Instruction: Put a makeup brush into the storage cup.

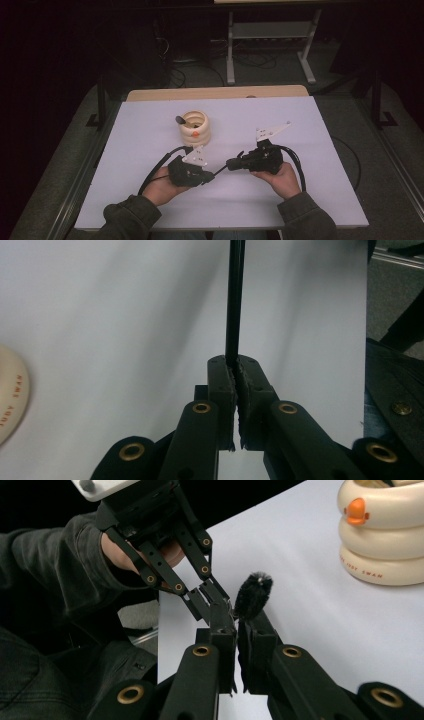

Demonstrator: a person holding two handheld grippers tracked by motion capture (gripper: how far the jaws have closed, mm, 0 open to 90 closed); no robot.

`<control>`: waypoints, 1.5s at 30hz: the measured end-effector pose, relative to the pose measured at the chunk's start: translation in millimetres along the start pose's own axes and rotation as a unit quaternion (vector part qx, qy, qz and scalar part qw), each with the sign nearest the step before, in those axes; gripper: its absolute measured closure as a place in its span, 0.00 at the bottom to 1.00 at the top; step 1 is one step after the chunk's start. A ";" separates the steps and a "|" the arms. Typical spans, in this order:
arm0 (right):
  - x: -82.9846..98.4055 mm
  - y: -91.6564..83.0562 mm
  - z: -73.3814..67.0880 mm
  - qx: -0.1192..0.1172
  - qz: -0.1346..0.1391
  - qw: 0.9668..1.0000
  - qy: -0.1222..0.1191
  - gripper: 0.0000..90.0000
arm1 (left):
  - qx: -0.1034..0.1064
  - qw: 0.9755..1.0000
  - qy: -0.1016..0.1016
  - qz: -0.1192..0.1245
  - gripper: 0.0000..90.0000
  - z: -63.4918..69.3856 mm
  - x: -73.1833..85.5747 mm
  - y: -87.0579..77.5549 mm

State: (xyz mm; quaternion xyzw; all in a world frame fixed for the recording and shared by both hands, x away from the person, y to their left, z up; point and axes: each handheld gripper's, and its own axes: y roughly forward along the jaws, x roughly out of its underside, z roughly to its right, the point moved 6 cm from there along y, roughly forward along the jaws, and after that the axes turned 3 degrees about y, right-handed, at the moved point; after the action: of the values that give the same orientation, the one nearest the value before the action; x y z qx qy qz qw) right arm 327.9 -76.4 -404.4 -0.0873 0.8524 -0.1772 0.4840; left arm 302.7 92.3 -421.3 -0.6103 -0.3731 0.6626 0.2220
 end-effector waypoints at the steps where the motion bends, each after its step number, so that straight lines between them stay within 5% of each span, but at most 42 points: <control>1: 0.3 0.7 -0.7 0.000 -0.003 1.000 -0.002 0.94 | 0.004 1.000 0.000 -0.003 0.95 0.4 0.4 1.1; 10: -0.3 5.7 -4.3 0.010 -0.038 0.999 -0.023 0.94 | 0.023 1.000 -0.012 -0.002 0.81 3.0 -3.1 4.5; 22: -8.2 25.5 -19.1 0.019 -0.094 0.993 -0.063 0.94 | 0.029 1.000 -0.008 0.005 0.88 6.6 -14.1 0.3; 28: -10.8 26.6 -22.6 0.023 -0.091 0.993 -0.074 0.93 | 0.030 0.999 -0.012 0.015 0.94 4.5 -15.9 -3.0; 32: -12.8 22.4 -20.8 0.031 -0.073 0.994 -0.072 0.79 | 0.023 1.000 -0.012 0.010 0.95 -0.8 -14.8 -5.8; 45: -4.4 9.2 -14.4 0.067 -0.054 0.994 -0.060 0.63 | 0.012 0.997 -0.065 0.037 0.95 -15.2 -13.6 -12.5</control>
State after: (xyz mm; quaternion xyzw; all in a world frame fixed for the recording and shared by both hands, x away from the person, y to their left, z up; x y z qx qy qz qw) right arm 318.0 -63.3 -397.7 -0.1105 0.8022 -0.2545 0.5287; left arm 317.6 93.3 -402.6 -0.5769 -0.3556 0.7130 0.1801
